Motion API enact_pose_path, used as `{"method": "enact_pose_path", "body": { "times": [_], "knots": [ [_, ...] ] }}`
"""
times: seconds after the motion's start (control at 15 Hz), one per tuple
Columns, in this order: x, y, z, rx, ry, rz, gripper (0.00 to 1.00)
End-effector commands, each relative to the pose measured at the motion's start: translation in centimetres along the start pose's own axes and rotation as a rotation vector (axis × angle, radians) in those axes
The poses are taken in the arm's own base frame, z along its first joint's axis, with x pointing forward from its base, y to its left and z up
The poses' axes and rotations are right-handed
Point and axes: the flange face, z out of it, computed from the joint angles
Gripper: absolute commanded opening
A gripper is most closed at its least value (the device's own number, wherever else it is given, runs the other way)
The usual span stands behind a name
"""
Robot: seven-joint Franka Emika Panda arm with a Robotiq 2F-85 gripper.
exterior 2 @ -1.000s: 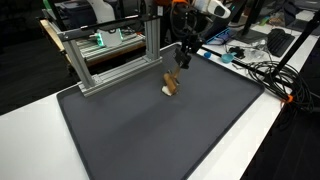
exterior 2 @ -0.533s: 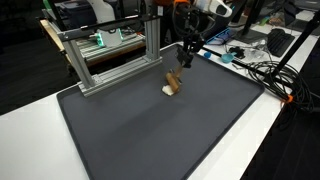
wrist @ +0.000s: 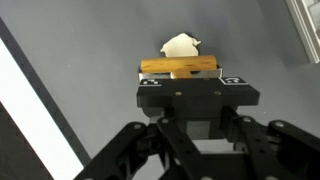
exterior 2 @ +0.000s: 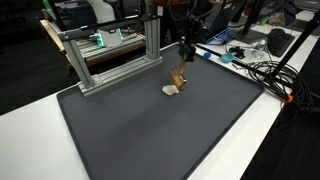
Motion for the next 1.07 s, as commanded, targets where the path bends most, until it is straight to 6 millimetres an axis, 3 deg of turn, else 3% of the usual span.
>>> {"method": "enact_pose_path", "body": {
  "times": [0.0,0.4,0.73,1.0],
  "knots": [
    [-0.6,0.2,-1.6,-0.021,-0.019,-0.002,0.21],
    [1.7,-0.5,2.4,0.023,-0.068,-0.02,0.21],
    [2.5,1.4,5.6,0.003,-0.13,0.033,0.21],
    [2.7,1.4,7.2,0.043,-0.197,0.041,0.21]
  ]
}}
